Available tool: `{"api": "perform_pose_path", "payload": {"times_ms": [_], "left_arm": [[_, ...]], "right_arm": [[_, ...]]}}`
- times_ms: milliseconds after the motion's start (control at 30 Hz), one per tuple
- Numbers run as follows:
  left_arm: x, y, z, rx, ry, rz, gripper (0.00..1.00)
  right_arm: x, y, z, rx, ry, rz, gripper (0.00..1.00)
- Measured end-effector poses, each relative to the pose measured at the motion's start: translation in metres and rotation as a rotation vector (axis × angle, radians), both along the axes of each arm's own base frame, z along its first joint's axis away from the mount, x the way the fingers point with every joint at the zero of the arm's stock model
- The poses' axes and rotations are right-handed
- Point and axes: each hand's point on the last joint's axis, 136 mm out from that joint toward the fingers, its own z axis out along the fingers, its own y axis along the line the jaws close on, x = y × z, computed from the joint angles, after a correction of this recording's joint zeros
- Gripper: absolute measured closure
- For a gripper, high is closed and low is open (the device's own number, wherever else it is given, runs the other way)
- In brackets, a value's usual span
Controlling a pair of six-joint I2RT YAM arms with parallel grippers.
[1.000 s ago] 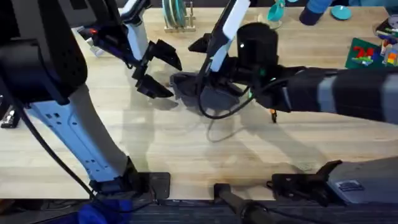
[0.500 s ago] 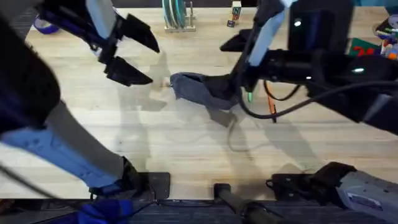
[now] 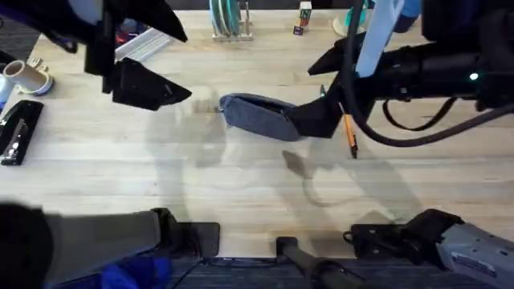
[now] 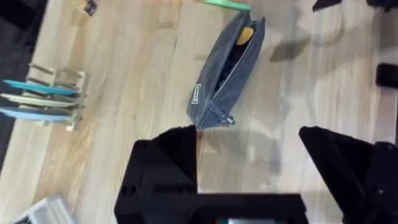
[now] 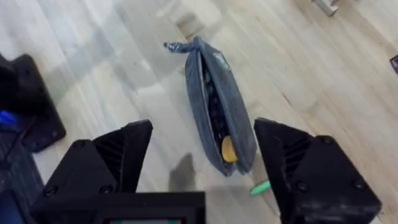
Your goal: Unzip the bag, pick up the pens from the table one at a time and place them inside, then zip the bag closed.
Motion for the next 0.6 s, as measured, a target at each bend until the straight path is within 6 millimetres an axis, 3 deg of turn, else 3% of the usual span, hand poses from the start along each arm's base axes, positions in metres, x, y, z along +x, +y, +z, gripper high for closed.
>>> {"api": "perform_pose_path", "payload": {"times_ms": [233, 433, 600], "left_arm": [[-0.022, -0.011, 0.024, 0.02, -0.047, 0.045, 0.007], [-0.03, -0.023, 0.027, 0.017, -0.029, 0.034, 0.007], [-0.032, -0.03, 0.027, 0.014, -0.019, 0.013, 0.007]], "right_arm": [[-0.008, -0.008, 0.006, -0.061, 0.0, 0.026, 0.005], [-0.009, -0.015, 0.017, -0.094, -0.011, 0.012, 0.006], [-0.017, -0.021, 0.013, -0.127, 0.025, 0.012, 0.006]]}}
